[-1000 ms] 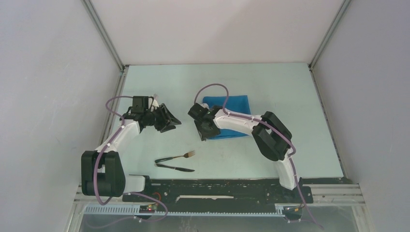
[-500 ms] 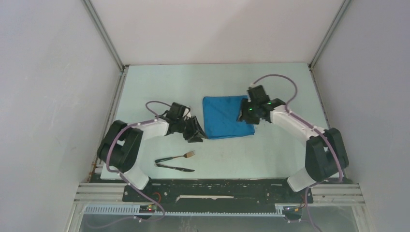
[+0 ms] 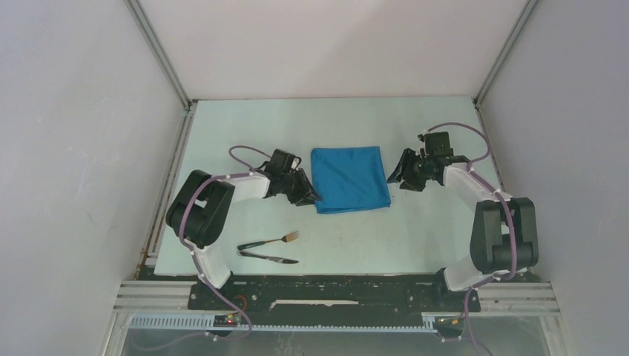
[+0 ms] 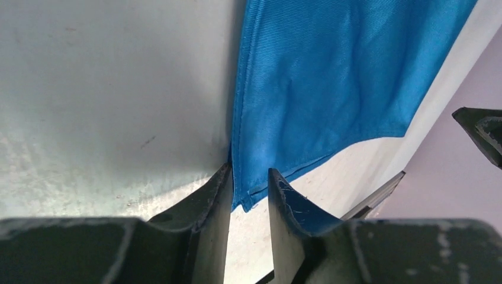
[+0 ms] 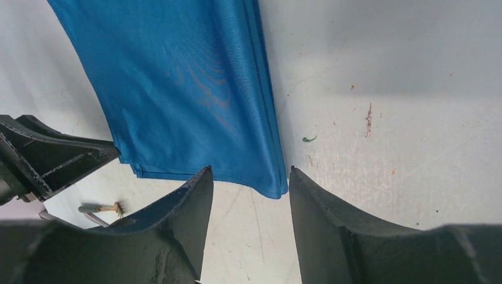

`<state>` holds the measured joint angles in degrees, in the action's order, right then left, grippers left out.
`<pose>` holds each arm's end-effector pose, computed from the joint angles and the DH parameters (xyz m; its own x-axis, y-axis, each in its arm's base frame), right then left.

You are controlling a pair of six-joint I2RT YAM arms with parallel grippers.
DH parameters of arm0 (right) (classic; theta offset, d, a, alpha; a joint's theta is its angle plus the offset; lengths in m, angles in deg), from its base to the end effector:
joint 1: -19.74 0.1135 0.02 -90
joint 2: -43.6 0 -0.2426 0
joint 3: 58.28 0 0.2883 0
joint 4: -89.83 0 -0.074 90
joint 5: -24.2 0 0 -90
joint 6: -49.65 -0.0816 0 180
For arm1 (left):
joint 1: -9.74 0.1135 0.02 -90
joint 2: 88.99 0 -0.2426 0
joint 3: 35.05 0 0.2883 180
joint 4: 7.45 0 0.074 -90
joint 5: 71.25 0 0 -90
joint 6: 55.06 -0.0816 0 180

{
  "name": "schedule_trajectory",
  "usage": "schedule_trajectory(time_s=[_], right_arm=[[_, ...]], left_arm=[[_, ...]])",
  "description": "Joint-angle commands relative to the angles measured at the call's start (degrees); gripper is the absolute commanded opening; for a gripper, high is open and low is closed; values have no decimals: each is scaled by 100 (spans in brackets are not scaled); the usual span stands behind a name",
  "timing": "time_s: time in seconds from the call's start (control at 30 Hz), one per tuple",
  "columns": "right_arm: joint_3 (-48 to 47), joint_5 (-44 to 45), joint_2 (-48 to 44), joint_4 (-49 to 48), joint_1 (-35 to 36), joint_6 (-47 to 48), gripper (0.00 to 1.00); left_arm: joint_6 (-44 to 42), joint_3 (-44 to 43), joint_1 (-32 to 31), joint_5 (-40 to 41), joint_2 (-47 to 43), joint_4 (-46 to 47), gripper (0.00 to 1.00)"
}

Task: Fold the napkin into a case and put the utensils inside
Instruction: Smooth out the lower triangle-folded napkin at the center of the board.

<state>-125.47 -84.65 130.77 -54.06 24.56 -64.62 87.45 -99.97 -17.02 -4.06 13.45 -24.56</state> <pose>0.3598 0.0568 0.1318 -0.8604 0.3178 -0.3984 0.1037 0.8745 0.4738 0.3316 -0.2026 0.0531 -0.9314 -0.3494 -0.1015 -0.2032 0.7308 -0.6517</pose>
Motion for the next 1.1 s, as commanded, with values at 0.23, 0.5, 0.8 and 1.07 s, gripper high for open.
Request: schedule_trajectory(time_s=[0.23,0.5,0.8,1.07], right_arm=[[4,-223,333,-245,-54,286,57],[7,-187,433,-309,-7,253,57],[0,-125,560,-188,55,410,56],[5,109,458,-116,264,408,56]], left_arm=[[-62,28,-13,256,-215,-52,23],[102,168,-136,29,-285,93,23],[152,316,-179,-16,-585,88,3],[225,466,-276,-112,-583,139,3]])
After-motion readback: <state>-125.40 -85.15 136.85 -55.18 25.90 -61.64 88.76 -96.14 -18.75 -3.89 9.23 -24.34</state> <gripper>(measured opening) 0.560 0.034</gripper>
